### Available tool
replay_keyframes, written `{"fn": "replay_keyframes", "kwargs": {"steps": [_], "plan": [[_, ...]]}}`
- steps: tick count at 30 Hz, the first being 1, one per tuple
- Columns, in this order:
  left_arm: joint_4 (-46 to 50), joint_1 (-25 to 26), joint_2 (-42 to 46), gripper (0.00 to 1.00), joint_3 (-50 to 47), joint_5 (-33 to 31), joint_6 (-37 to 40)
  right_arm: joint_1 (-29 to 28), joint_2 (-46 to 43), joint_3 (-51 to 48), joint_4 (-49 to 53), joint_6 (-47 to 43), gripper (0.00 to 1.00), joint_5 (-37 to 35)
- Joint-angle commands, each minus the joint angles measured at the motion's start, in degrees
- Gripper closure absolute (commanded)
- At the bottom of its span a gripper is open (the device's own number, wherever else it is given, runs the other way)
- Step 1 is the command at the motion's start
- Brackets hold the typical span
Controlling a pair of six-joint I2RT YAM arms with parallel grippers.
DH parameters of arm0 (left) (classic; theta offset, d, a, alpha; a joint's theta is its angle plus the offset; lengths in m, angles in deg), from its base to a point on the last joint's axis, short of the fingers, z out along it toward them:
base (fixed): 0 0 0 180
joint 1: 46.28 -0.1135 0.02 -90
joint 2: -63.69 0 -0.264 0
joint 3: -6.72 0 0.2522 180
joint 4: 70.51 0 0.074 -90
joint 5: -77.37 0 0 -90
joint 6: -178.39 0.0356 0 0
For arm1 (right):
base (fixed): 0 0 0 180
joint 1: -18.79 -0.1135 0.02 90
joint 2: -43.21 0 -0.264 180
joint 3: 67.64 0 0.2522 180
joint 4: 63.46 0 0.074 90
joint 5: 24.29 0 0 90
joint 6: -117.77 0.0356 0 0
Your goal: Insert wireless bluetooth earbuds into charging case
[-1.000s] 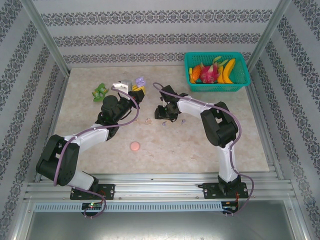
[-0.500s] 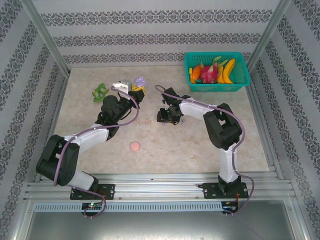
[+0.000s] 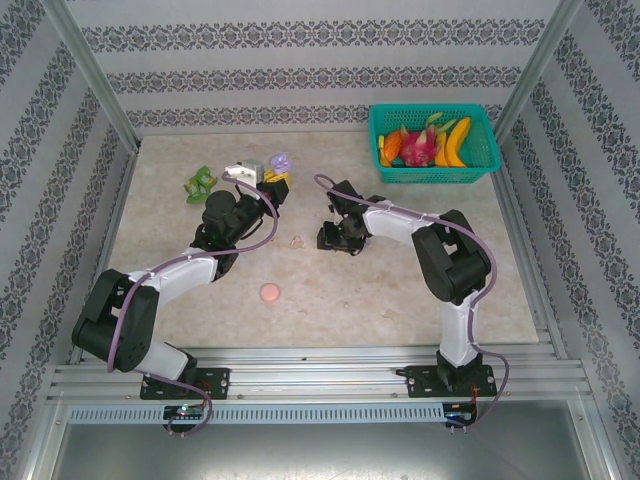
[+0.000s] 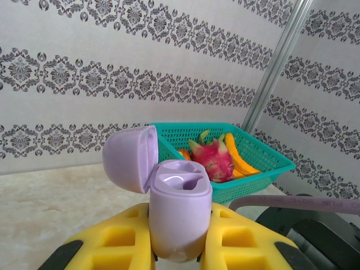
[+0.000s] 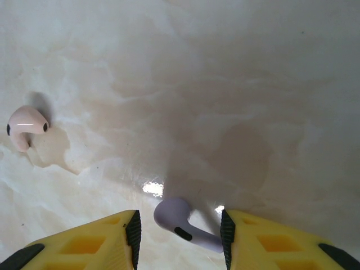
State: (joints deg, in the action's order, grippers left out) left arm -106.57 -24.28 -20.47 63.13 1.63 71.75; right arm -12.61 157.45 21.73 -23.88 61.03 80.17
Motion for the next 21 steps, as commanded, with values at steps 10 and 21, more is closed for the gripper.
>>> {"fn": "replay_keyframes", "kwargs": {"steps": [10,21], "plan": [[-4.2,-0.7,1.0,1.0,-0.3,-0.6,-0.8,-1.6,-5.7,-2.9,-0.2,2.4,0.56,-0.1],[-4.2,-0.7,0.8,1.0,-0.4,-0.7,-0.5,-1.9,-3.7,5.4,10.4,-0.4,0.55,-10.5]]}}
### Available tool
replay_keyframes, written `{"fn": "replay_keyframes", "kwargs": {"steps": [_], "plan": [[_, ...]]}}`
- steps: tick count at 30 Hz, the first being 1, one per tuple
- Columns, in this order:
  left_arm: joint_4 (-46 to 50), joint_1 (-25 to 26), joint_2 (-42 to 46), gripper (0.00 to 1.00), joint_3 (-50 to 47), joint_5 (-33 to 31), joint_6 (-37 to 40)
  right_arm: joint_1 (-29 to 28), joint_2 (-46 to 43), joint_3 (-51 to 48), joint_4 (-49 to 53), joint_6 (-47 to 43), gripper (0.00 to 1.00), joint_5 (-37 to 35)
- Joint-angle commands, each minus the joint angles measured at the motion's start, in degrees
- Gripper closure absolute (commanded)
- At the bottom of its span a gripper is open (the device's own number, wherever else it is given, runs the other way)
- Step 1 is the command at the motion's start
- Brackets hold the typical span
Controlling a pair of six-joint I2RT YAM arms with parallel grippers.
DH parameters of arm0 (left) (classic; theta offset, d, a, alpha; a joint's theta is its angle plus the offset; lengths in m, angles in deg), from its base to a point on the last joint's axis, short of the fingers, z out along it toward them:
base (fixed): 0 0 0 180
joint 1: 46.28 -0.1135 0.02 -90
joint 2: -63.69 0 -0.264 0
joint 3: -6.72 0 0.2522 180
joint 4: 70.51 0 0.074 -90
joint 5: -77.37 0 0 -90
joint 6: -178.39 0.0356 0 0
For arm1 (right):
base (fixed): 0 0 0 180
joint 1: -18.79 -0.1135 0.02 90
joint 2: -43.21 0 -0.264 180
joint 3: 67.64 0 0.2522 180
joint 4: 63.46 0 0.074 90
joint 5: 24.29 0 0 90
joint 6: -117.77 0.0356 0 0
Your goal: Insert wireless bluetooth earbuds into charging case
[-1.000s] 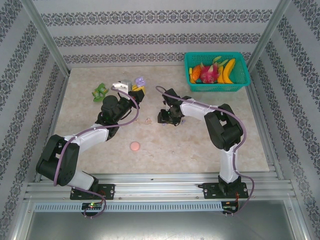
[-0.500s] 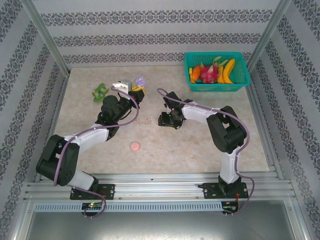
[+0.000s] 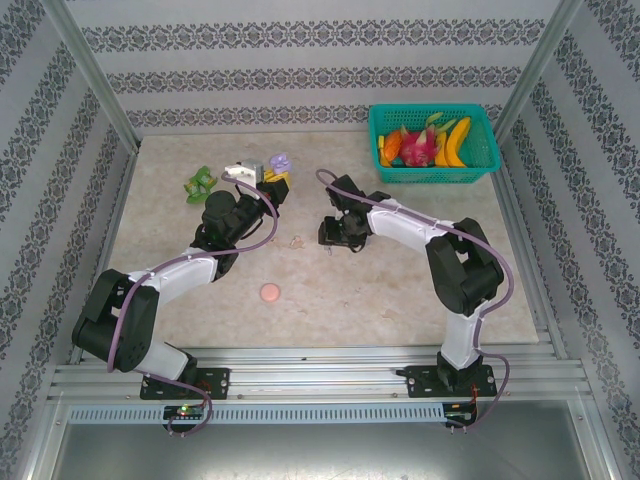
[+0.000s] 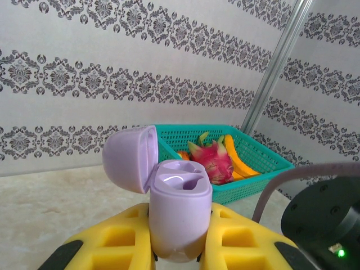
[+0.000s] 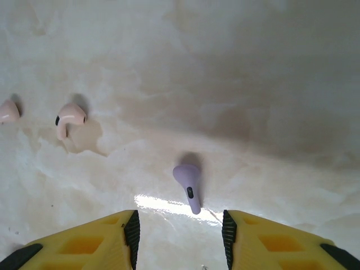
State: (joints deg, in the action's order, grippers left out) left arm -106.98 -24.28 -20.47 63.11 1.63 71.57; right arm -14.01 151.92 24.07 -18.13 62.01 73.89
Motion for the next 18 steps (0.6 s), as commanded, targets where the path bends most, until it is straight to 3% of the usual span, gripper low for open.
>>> {"fn": "replay_keyframes", "kwargs": {"steps": [1,18], "plan": [[-3.8,-0.7,0.8,1.0,-0.4,-0.8,-0.2,-0.6,2.6,3.9,5.5,-1.9,0.55,-4.7],[-3.0,-0.7,1.4,1.0,0.1,-0.8,0.2,-4.0,12.9,13.5,11.6,-6.3,0.56,-8.9]]}}
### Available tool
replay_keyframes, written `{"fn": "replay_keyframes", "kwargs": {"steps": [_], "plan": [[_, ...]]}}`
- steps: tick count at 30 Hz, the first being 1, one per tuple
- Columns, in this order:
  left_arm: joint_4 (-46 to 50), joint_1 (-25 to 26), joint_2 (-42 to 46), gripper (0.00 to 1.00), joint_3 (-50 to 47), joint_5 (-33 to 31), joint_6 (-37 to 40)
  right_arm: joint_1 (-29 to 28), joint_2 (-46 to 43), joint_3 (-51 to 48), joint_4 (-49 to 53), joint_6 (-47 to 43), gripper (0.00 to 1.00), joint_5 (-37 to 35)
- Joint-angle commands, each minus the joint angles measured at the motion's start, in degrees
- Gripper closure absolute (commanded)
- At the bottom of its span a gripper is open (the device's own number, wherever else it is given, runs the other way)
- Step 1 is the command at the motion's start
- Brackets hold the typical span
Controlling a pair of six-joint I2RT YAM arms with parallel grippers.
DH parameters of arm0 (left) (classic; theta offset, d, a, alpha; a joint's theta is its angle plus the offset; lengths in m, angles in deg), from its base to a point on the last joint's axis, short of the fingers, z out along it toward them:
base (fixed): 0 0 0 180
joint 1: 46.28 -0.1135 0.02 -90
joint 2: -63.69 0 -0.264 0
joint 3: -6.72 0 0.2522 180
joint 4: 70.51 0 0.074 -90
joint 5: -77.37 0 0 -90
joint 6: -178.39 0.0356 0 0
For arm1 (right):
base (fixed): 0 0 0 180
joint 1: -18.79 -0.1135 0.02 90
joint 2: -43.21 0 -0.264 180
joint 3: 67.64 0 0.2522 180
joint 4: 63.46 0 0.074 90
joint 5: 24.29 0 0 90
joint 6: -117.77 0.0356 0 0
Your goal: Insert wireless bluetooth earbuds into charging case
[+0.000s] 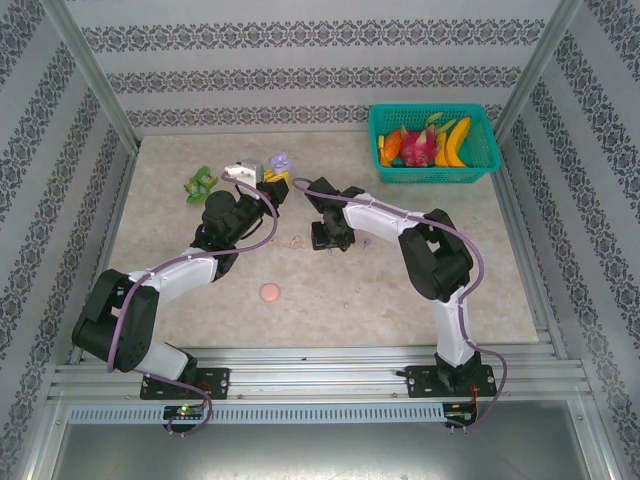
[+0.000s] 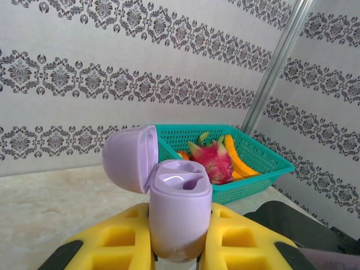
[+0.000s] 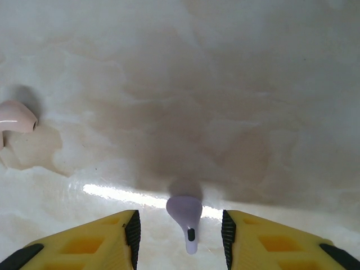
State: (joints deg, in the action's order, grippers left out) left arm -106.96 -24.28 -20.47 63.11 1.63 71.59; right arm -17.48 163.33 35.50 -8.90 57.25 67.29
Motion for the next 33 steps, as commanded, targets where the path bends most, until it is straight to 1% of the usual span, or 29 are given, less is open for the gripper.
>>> {"fn": "replay_keyframes", "kwargs": {"steps": [1,15,20,33], "plan": [[-3.0,-0.7,1.3,1.0,0.1,-0.8,0.1,-0.5,1.8,2.3,2.5,-1.6,0.56,-2.5],[-3.0,-0.7,1.4,1.0,0.0,-1.0,0.2,-1.2,4.7,3.9,3.5,-2.7,0.59,-3.5],[-3.1,-0.7,1.4,1.0,-0.1,-1.0,0.1,-1.7,5.2,4.5,4.0,-2.7,0.62,-3.6],[-3.2,-0.7,1.4,1.0,-0.2,-1.1,-0.1,-3.3,4.1,2.5,4.1,-2.8,0.62,-4.9]]}}
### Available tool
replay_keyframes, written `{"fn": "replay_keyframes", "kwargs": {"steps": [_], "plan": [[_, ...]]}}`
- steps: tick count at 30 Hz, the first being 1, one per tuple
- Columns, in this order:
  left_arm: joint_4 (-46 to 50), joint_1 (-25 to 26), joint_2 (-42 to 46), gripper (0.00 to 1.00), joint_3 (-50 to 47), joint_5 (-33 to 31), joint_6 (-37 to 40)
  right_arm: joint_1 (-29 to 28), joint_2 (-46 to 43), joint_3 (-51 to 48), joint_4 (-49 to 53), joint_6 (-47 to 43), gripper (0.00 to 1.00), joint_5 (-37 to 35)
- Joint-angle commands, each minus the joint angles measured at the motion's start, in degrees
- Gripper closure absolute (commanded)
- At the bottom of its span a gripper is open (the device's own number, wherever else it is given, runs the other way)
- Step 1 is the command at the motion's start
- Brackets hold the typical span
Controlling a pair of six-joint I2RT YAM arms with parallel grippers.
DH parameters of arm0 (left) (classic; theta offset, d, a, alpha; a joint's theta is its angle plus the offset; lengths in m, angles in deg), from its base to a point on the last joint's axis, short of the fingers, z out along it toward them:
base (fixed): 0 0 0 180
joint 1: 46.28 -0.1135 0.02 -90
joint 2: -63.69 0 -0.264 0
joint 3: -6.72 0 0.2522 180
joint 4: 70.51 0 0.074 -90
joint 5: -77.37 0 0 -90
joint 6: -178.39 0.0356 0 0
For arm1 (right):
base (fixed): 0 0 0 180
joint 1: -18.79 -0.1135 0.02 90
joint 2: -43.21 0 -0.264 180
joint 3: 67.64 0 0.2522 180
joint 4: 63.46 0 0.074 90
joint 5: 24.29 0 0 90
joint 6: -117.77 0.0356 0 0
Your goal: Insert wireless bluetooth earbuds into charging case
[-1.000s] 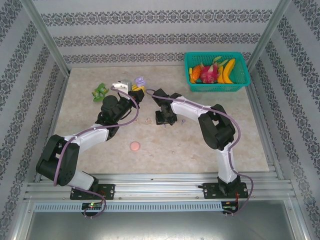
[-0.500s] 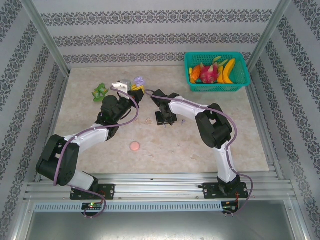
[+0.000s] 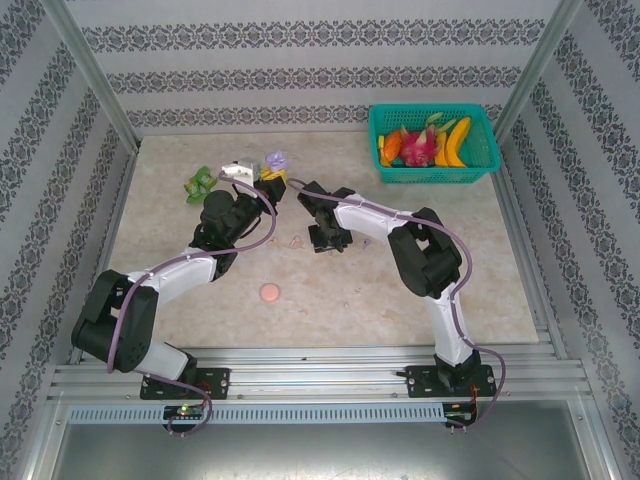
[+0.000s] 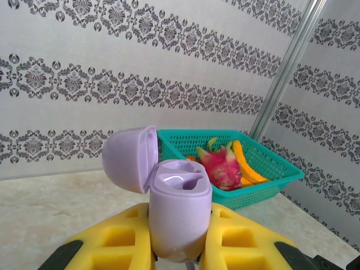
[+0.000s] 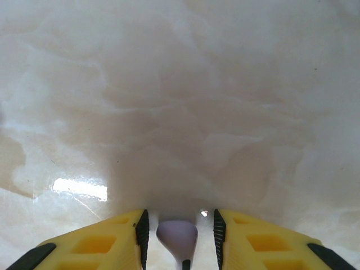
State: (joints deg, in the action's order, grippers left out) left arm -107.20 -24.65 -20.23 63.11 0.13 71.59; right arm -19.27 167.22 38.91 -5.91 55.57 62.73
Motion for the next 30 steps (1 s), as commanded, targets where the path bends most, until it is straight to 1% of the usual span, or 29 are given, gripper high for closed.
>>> {"fn": "replay_keyframes", "kwargs": {"steps": [1,3,5,10,14,22,30], "plan": [[-3.0,-0.3,1.1,1.0,-0.2,0.5,-0.1,-1.4,0.2,-1.0,1.0,-1.0,0.63,-0.2],[-2.9,-0.3,1.1,1.0,-0.2,0.5,-0.1,-1.5,0.4,-1.0,1.1,-1.0,0.63,-0.3],[-3.0,-0.4,1.2,1.0,-0.3,0.4,-0.2,-1.5,0.4,-1.0,1.0,-1.0,0.67,-0.1],[-2.8,-0.4,1.2,1.0,-0.2,0.4,-0.2,-1.6,0.2,-1.1,1.1,-0.7,0.71,0.0],[-2.7,-0.4,1.2,1.0,0.0,0.5,-0.2,-1.7,-0.4,-1.8,0.8,-0.5,0.76,0.1],[-2.4,-0.3,1.0,1.0,0.1,0.6,0.1,-1.5,-4.1,-5.3,-1.3,0.4,0.79,-0.9],[-1.9,-0.4,1.1,1.0,0.2,0.8,1.4,0.6,-11.2,-13.1,-6.3,1.7,0.8,-0.9]]}}
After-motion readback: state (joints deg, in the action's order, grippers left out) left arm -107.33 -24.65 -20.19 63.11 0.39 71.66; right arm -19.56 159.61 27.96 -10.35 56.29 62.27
